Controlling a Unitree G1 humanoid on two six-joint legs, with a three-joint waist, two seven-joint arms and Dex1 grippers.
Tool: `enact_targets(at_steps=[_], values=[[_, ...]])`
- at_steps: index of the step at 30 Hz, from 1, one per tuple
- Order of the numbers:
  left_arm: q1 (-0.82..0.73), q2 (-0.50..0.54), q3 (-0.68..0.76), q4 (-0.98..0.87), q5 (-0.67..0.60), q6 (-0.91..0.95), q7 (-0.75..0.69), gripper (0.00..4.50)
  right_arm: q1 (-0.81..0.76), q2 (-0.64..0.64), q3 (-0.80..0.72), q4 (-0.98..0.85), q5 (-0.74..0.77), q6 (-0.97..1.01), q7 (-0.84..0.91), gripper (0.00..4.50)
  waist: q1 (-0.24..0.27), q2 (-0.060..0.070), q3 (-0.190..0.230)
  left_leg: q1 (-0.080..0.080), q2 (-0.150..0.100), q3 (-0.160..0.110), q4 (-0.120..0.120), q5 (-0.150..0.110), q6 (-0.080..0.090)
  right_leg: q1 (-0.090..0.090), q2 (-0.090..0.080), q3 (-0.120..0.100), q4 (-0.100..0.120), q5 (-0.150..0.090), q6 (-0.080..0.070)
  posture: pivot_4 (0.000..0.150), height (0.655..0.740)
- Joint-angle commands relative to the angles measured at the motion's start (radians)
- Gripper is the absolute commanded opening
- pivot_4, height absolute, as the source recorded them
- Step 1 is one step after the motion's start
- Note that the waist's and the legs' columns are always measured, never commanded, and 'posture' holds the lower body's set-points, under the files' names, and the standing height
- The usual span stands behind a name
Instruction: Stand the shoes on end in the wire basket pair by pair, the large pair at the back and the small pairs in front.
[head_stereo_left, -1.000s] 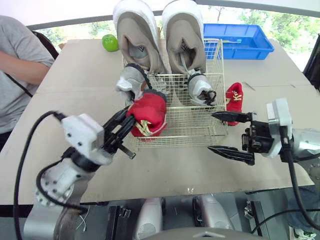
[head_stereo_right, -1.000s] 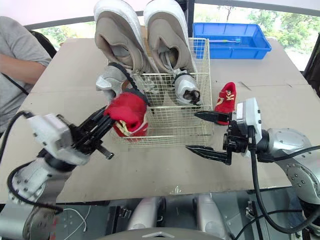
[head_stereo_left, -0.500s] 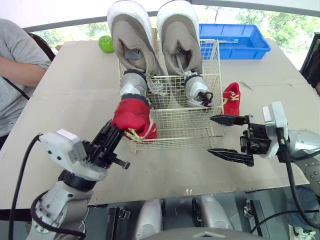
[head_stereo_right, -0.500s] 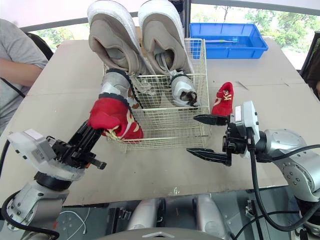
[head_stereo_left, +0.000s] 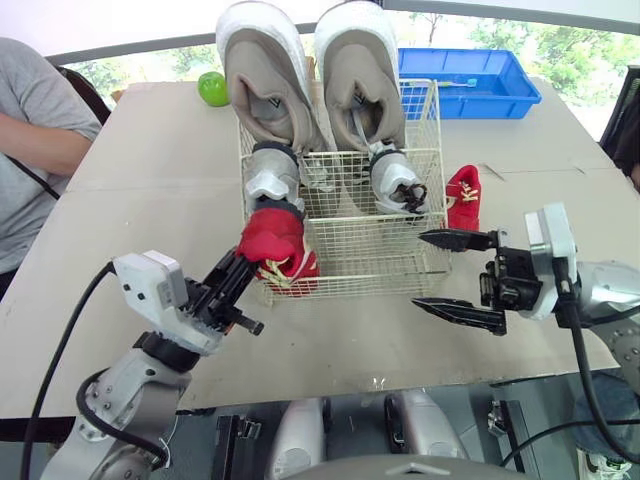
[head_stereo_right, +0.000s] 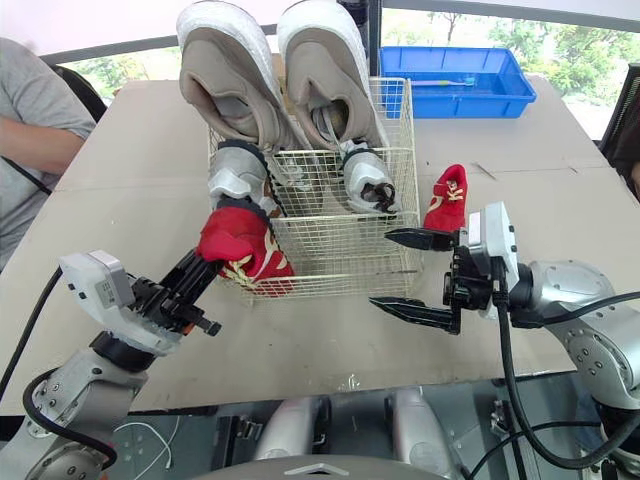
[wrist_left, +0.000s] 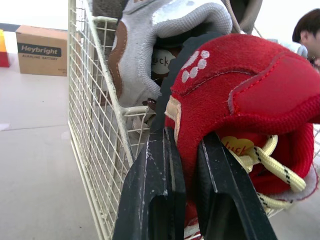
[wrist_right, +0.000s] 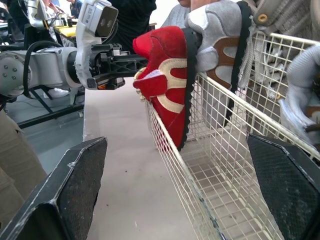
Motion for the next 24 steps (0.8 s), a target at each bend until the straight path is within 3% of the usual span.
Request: enact_targets(at_steps=[1,6,7,10,13,16,19,24], values=[[0.059,0.011,0.003,-0.003,-0.039,0.030,-0.020,1.94,-0.003,-0.013,-0.041,-0.035,0.027,0.002,-0.007,4.32,0.001,0.000,0.000,0.000,0.000,0.000,0.000,0.000,0.000,0.000,-0.001,0.000,0.000,0.000,0.000,0.150,0.7400],[0.105,0.004,0.064,-0.018,-0.146,0.016,-0.018,4.29,0.006,-0.020,-0.051,-0.031,0.030,0.006,-0.012,4.32,0.009,0.000,0.000,0.000,0.000,0.000,0.001,0.000,0.000,0.000,-0.001,-0.001,0.000,-0.002,-0.003,0.150,0.7400],[0.118,0.003,0.087,-0.016,-0.191,0.011,-0.027,4.47,0.007,-0.022,-0.056,-0.030,0.031,0.012,-0.024,4.32,0.011,0.000,0.000,0.000,0.000,0.000,0.001,0.000,0.000,0.000,-0.001,-0.001,0.000,-0.002,-0.002,0.150,0.7400],[0.179,0.030,0.191,0.014,-0.359,0.008,-0.088,4.47,0.004,-0.059,-0.094,-0.017,0.061,0.086,-0.086,4.32,0.016,0.000,0.000,0.000,0.001,0.000,0.001,0.000,0.000,0.000,-0.001,0.000,0.000,-0.002,-0.002,0.150,0.7400],[0.220,0.104,0.263,0.041,-0.426,0.031,-0.201,4.47,-0.004,-0.113,-0.164,0.000,0.142,0.180,-0.146,4.32,0.019,0.000,0.000,-0.001,0.000,0.000,0.001,0.000,0.000,0.000,-0.002,-0.001,0.000,-0.002,-0.003,0.150,0.7400],[0.234,0.186,0.274,0.036,-0.407,0.045,-0.314,4.47,0.002,-0.156,-0.249,0.014,0.199,0.226,-0.174,4.32,0.022,0.000,0.000,-0.001,0.000,0.001,0.001,0.000,0.000,0.000,-0.002,-0.002,-0.001,-0.002,-0.002,0.150,0.7400],[0.220,0.298,0.235,0.025,-0.284,0.035,-0.478,4.47,0.033,-0.284,-0.353,0.057,0.215,0.322,-0.152,4.32,0.024,0.000,0.000,-0.001,-0.001,0.002,0.001,0.000,0.000,0.000,-0.003,-0.001,-0.002,-0.003,-0.002,0.150,0.7400],[0.112,0.332,0.147,0.015,-0.236,0.029,-0.502,4.47,-0.014,-0.443,-0.316,0.219,0.143,0.441,-0.171,4.32,0.018,0.000,0.000,-0.001,-0.001,0.003,0.001,0.000,0.000,0.000,-0.005,0.000,-0.003,-0.002,-0.003,0.150,0.7400]])
